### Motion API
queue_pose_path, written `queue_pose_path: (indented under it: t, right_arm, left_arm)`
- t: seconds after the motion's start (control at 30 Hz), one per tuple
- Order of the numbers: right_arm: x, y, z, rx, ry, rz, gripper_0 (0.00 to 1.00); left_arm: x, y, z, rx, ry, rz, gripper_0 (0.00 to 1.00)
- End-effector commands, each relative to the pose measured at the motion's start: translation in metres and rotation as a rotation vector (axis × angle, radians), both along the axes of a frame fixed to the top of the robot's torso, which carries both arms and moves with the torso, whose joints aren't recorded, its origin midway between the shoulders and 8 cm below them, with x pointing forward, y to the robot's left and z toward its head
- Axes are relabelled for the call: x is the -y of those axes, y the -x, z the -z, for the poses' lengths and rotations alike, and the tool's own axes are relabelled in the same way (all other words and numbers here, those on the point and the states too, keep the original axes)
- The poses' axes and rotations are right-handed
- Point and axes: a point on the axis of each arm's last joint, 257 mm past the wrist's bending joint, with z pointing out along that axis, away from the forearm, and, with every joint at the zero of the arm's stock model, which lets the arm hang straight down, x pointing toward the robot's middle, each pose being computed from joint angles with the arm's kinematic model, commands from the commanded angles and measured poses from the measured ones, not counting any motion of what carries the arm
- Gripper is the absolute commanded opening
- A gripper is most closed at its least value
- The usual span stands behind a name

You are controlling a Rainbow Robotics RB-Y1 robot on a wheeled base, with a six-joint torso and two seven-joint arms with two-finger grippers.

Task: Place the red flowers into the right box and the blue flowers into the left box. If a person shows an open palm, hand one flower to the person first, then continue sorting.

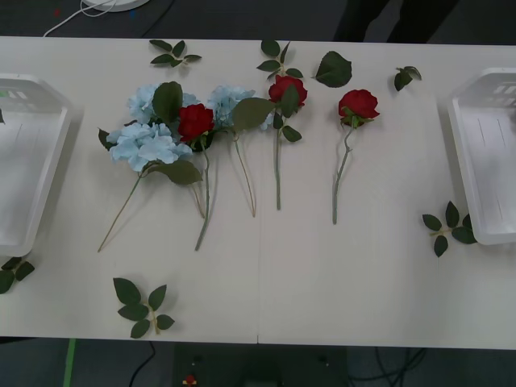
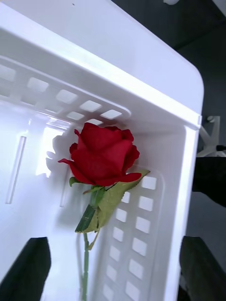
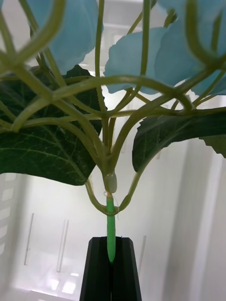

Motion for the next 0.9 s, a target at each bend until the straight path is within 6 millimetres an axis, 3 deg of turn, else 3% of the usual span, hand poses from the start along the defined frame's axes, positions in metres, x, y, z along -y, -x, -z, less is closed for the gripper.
queue_pose_path:
  t: [0.03, 0.17, 0.3, 0.43, 0.57, 0.67, 0.7, 0.73, 0.77, 0.9]
  right_arm:
    - [-0.004, -0.003, -0.022, 0.056, -0.113, 0.027, 1.0]
    - [-0.045, -0.006, -0.012, 0.048, -0.289, 0.017, 1.0]
    - [-0.094, -0.006, -0.006, 0.028, -0.478, 0.032, 1.0]
    - [-0.167, -0.007, -0.003, -0.002, -0.67, 0.029, 1.0]
    - [-0.222, -0.014, -0.001, -0.006, -0.742, -0.015, 1.0]
    - [-0.274, -0.019, 0.001, -0.016, -0.786, -0.079, 1.0]
    - [-0.293, -0.02, 0.003, -0.022, -0.796, -0.106, 1.0]
    - [-0.307, -0.021, 0.005, -0.029, -0.805, -0.125, 1.0]
    - [-0.32, -0.022, 0.009, -0.037, -0.806, -0.144, 1.0]
    - [-0.366, -0.027, 0.022, -0.053, -0.774, -0.204, 1.0]
  left_arm:
    - [-0.049, 0.023, 0.0, 0.048, -0.027, -0.1, 0.0]
    - [-0.049, 0.033, 0.022, 0.025, 0.011, -0.124, 0.0]
    - [-0.045, 0.028, 0.024, 0.05, 0.036, -0.132, 0.0]
    - [-0.04, 0.025, 0.024, 0.058, 0.06, -0.13, 0.0]
    - [-0.037, 0.024, 0.023, 0.064, 0.075, -0.131, 0.0]
    - [-0.032, 0.021, 0.024, 0.074, 0.088, -0.124, 0.01]
    - [-0.031, 0.021, 0.026, 0.074, 0.092, -0.122, 0.28]
    - [-0.03, 0.019, 0.025, 0.08, 0.094, -0.119, 0.76]
    - [-0.029, 0.018, 0.023, 0.087, 0.096, -0.115, 1.0]
    - [-0.027, 0.015, 0.019, 0.1, 0.075, -0.082, 1.0]
